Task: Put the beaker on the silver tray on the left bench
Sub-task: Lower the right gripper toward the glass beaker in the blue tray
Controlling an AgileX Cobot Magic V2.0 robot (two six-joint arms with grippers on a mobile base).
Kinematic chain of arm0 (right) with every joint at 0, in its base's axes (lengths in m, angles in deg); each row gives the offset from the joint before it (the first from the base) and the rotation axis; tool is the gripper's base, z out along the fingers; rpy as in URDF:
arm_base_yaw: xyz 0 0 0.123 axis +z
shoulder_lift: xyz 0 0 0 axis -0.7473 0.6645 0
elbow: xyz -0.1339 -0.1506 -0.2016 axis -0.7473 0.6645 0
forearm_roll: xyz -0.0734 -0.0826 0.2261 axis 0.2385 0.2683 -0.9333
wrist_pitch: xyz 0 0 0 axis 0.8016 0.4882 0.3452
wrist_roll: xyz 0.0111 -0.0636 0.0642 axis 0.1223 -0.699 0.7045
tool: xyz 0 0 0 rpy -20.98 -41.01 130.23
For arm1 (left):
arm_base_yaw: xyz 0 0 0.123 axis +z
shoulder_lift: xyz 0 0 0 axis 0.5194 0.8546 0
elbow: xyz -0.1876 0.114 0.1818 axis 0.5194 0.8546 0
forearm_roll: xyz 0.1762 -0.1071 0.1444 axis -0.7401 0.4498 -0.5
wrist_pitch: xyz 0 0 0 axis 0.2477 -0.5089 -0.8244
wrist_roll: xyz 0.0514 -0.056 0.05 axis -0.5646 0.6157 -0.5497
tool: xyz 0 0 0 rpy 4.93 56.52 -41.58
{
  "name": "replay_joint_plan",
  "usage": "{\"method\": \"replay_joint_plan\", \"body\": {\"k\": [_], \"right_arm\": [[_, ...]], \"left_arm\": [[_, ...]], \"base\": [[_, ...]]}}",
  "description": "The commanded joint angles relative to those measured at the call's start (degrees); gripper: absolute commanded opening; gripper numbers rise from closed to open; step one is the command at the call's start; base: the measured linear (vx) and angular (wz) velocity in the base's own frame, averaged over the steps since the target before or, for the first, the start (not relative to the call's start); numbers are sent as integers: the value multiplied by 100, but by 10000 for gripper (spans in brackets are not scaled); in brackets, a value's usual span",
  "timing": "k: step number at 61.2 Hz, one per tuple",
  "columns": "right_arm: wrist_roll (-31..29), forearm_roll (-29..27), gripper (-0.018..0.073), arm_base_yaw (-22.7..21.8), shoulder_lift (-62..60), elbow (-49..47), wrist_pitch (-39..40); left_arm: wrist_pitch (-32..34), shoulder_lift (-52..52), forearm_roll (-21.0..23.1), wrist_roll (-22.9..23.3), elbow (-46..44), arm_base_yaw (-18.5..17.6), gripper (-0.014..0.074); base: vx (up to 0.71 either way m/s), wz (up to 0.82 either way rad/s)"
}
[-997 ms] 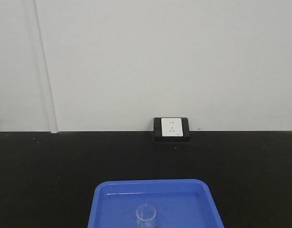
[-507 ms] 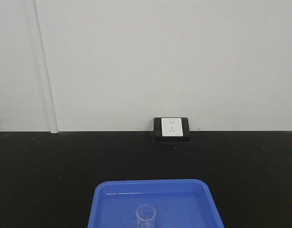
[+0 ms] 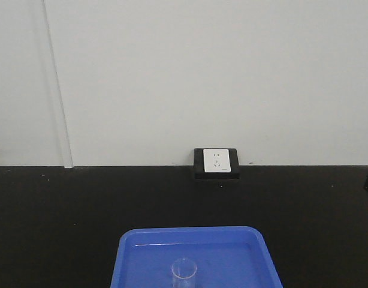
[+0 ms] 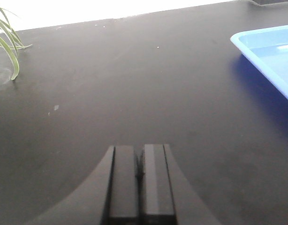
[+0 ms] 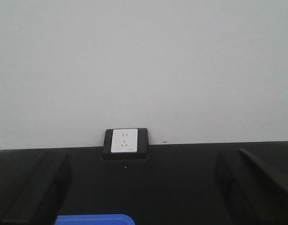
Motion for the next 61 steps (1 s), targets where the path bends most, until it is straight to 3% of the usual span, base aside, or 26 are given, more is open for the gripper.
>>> {"method": "replay_joint_plan", "body": {"k": [1, 17, 30, 43, 51, 61], "right_arm": [[54, -29, 722, -23, 225, -196, 545], [-32, 55, 645, 198, 2247, -196, 479], [-53, 868, 540, 1197, 3955, -196, 1715], [-41, 1393, 519, 1646, 4987, -196, 2699], [194, 1732, 519, 1646, 5324, -196, 3201], [1002, 1795, 519, 1646, 5690, -196, 4029]], "left_arm": [[429, -46, 16, 10, 114, -33, 1], [429, -46, 16, 10, 114, -33, 1], [429, -46, 16, 10, 114, -33, 1], [429, -46, 16, 10, 114, -33, 1], [429, -46, 16, 10, 114, -33, 1], [429, -46, 16, 10, 114, -33, 1]], "base": [[0, 0], [0, 0], [0, 0], [0, 0], [0, 0], [0, 0]]}}
